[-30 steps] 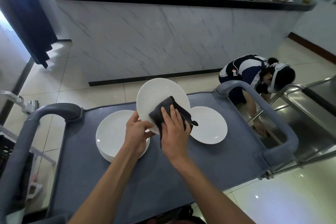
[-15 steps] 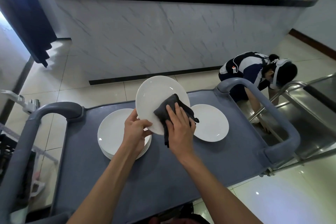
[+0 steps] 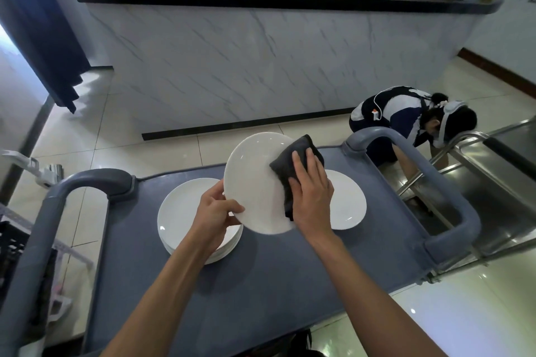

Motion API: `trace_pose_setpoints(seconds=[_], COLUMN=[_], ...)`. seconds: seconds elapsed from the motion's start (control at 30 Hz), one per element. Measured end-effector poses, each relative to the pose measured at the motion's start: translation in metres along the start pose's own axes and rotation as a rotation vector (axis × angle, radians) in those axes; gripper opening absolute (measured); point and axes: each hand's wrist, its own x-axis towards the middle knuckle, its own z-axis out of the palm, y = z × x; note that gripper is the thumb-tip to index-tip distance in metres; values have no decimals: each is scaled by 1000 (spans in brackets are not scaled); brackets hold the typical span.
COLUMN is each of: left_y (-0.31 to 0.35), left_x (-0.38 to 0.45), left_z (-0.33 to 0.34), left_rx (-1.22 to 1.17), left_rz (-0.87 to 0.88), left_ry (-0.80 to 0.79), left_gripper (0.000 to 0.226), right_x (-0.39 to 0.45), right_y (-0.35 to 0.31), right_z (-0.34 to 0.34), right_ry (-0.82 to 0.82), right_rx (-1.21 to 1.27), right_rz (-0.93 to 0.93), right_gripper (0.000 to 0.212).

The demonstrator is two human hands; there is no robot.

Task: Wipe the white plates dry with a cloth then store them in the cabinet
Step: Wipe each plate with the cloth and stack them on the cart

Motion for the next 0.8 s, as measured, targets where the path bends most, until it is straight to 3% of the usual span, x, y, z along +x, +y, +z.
trace_pose_setpoints(seconds=[0.43, 0.6, 0.8], left_y=[10, 13, 23], left_x=[-1, 3, 7], left_z=[-10, -9, -8], left_rx=[223, 353, 510], left_rz=[40, 68, 64], left_ry=[-124, -186, -313], left_gripper=[55, 70, 71], right_x=[18, 28, 30], right_y=[16, 10, 4], right_z=[-22, -31, -30], right_ry=[-114, -161, -191], right_rx=[215, 207, 129], right_rz=[-48, -152, -337], right_gripper=[71, 71, 65])
